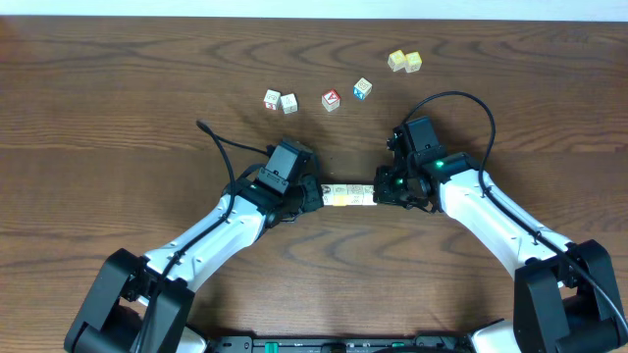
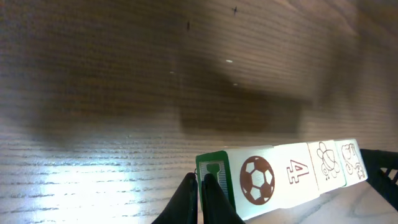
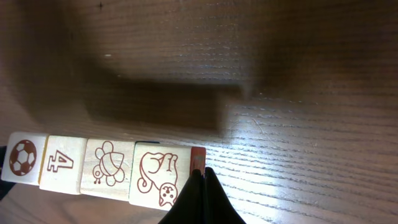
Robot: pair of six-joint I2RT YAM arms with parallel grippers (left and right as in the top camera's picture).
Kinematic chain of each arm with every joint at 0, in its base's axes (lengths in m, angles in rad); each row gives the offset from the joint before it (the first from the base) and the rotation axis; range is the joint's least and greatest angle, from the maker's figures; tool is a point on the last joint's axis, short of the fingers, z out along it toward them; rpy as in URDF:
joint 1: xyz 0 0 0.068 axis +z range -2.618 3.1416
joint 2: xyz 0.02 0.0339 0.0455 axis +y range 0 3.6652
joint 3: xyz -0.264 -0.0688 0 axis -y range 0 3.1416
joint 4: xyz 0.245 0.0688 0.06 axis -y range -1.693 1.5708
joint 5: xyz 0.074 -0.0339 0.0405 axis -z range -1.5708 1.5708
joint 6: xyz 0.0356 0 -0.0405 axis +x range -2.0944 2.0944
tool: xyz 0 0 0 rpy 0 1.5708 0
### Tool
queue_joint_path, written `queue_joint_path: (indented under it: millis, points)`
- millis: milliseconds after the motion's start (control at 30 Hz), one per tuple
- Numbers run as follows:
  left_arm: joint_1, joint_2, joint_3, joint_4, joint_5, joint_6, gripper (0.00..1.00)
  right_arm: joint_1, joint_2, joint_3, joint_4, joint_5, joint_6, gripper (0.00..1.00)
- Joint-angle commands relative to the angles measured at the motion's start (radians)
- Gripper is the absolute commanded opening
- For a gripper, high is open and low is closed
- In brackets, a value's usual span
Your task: Lift 4 blocks
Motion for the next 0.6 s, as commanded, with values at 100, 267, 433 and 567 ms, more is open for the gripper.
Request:
queue_joint_path:
  millis: [100,267,433,567]
  points:
    - [-0.05,0.014,0.019,0.026,0.128,-0.009,0.07,0.05,0.021,0.011,0.022,-0.203,0.007,0.01]
    - [-0.05,0.056,0.019,0.026,0.129,-0.009,0.07,0.05,0.054,0.01,0.025,-0.203,0.007,0.01]
    - [-0.05,0.084,0.02,0.027,0.129,-0.009,0.07,0.05,0.058,0.01,0.031,-0.201,0.007,0.01]
    - [-0.05,0.084,0.02,0.029,0.128,-0.009,0.07,0.05,0.059,0.0,0.034,-0.18,0.007,0.01]
